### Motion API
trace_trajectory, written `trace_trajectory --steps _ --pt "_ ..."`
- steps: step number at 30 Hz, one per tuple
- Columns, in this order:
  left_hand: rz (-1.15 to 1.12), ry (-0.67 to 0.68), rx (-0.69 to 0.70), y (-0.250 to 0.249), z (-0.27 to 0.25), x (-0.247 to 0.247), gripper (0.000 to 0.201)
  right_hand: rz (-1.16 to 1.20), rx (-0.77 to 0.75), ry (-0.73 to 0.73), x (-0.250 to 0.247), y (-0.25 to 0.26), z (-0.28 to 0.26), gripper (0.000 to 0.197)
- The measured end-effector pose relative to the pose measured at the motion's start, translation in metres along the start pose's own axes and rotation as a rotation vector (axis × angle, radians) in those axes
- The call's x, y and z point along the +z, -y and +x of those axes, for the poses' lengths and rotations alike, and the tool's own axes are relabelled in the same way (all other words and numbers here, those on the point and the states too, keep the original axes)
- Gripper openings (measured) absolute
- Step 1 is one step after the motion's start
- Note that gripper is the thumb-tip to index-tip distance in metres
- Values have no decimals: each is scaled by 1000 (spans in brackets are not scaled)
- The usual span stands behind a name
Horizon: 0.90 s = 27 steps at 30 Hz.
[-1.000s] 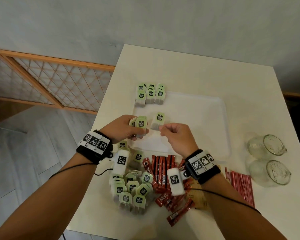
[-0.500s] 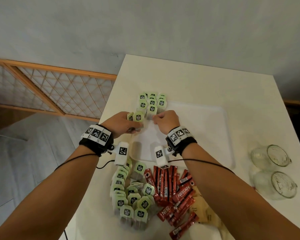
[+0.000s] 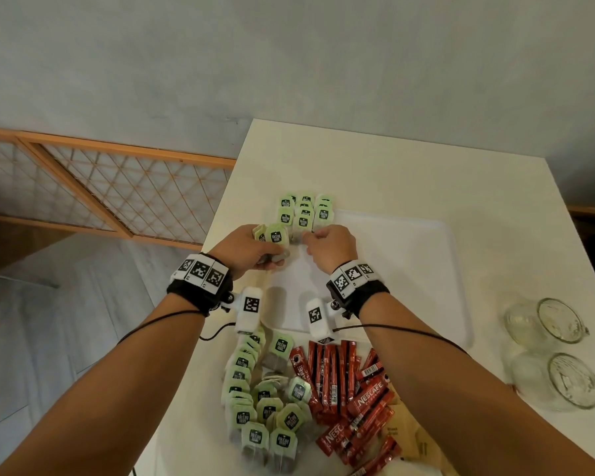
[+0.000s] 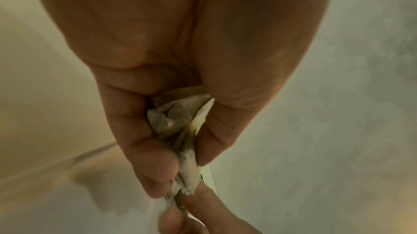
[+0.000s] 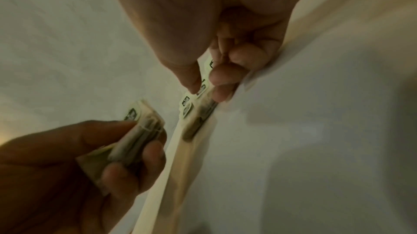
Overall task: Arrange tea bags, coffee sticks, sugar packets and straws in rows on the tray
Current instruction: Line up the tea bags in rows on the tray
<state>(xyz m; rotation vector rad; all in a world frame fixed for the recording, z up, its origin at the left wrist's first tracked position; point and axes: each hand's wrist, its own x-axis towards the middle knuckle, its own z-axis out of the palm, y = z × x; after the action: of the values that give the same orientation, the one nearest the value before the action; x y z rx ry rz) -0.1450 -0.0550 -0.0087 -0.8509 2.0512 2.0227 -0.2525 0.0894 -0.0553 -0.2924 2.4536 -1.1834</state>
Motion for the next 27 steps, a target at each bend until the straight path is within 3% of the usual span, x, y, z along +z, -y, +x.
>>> trace_trajectory --steps 3,5,7,11,17,23,27 --pt "17 48 13 -1 1 -1 15 69 -106 19 -2 -3 -12 26" --pt "45 88 23 -2 1 -2 15 98 -176 97 -7 -1 -22 30" --pt "73 119 38 -4 0 -3 14 141 -198 197 -10 -3 -30 35" --pt "69 179 53 -5 -2 -3 19 179 -212 265 -11 -11 -36 18" --pt "75 213 55 -2 -3 -1 26 311 -169 261 -13 -16 -41 9" --pt "104 283 77 -1 -4 0 28 287 -184 278 -18 -20 -37 15" --pt "84 231 80 2 1 -2 28 295 -159 198 -27 -21 -28 13"
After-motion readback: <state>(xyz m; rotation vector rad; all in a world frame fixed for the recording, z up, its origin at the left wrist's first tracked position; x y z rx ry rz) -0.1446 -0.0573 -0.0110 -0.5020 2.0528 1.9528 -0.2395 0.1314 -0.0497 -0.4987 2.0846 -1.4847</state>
